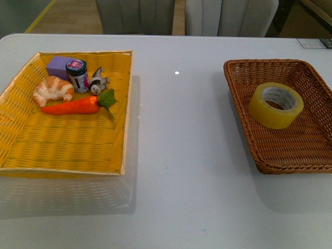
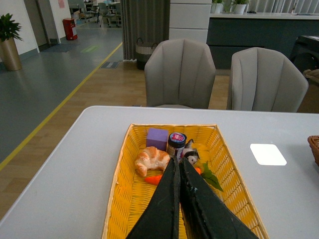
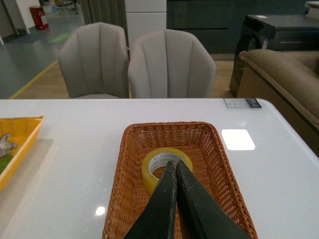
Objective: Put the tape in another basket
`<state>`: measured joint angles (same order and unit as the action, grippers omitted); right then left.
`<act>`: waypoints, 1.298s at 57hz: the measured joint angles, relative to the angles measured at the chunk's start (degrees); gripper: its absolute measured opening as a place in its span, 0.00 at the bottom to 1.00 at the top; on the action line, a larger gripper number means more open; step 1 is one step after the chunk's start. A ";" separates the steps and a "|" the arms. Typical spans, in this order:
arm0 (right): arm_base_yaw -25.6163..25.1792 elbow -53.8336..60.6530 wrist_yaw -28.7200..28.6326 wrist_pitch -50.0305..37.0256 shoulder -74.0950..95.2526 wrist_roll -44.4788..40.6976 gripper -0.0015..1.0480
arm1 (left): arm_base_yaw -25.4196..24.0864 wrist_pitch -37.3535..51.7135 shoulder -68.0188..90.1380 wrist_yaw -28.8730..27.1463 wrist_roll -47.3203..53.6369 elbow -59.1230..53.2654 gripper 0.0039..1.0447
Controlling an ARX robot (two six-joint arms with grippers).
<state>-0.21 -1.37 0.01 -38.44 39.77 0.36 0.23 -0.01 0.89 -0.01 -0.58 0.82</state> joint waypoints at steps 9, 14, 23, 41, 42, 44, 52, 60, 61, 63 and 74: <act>0.00 0.04 0.00 6.14 -6.73 0.00 0.02 | 0.00 0.00 0.00 0.02 0.00 0.00 0.01; 0.00 0.07 0.00 10.36 -11.32 0.00 0.02 | 0.00 0.00 0.00 0.02 0.00 0.00 0.01; 0.00 0.07 0.00 16.57 -17.84 0.00 0.02 | 0.00 0.00 0.00 0.02 0.00 0.00 0.01; 0.00 0.07 0.00 23.54 -24.90 0.00 0.02 | 0.00 0.00 0.00 0.02 0.00 0.00 0.01; 0.00 0.07 0.00 23.71 -25.07 0.00 0.02 | 0.00 0.00 0.00 0.02 0.00 0.00 0.01; 0.00 0.07 0.00 24.41 -25.79 0.00 0.02 | 0.00 0.00 -0.02 0.02 0.00 0.00 0.01; 0.00 0.07 0.00 26.56 -27.93 0.00 0.02 | 0.00 0.00 -0.02 0.02 0.00 -0.02 0.01; 0.04 0.04 -0.17 34.36 -34.07 -0.02 0.02 | 0.00 0.00 -0.02 0.02 0.00 0.00 0.01; 0.07 0.04 0.07 36.96 -36.37 0.00 0.02 | 0.00 0.00 -0.02 0.00 0.00 0.00 0.01; 0.09 0.04 -0.02 37.90 -38.42 -0.02 0.02 | 0.00 0.00 -0.02 0.00 0.00 0.00 0.01; 0.09 0.04 0.00 38.32 -39.34 -0.02 0.02 | 0.00 0.00 -0.02 0.00 0.00 -0.02 0.01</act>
<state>-0.12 -1.32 0.01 -0.12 0.43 0.34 0.23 -0.01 0.86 -0.01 -0.58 0.80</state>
